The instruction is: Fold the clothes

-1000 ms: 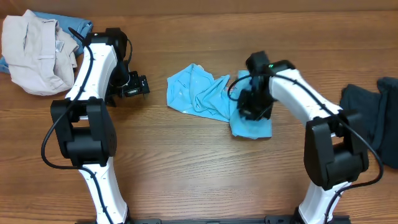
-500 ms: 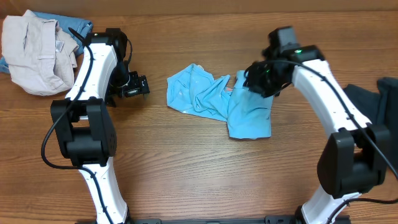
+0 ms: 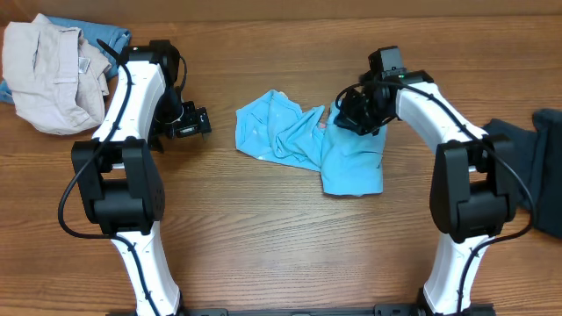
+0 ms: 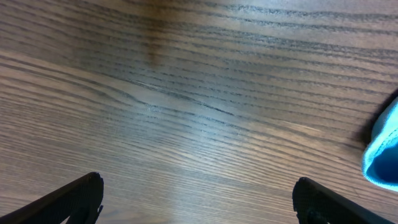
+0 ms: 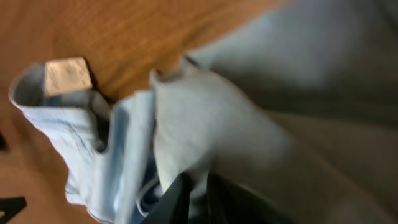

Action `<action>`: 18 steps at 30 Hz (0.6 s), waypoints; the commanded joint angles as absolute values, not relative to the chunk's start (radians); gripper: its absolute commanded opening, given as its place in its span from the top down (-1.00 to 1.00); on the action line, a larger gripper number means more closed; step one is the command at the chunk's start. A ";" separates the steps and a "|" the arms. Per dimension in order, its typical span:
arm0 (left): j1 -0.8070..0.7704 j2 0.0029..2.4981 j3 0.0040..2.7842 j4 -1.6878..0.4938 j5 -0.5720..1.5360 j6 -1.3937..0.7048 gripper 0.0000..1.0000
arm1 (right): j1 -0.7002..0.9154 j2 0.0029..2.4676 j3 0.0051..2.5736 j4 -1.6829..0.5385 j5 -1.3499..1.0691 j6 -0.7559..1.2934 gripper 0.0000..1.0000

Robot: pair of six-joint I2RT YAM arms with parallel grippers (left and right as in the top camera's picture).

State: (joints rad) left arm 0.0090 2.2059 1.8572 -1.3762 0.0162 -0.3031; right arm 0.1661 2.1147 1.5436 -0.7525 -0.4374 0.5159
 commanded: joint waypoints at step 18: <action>0.012 2.188 1.694 -1.101 0.575 -0.107 -1.00 | 0.056 1.979 1.950 -1.419 -0.311 0.204 -1.00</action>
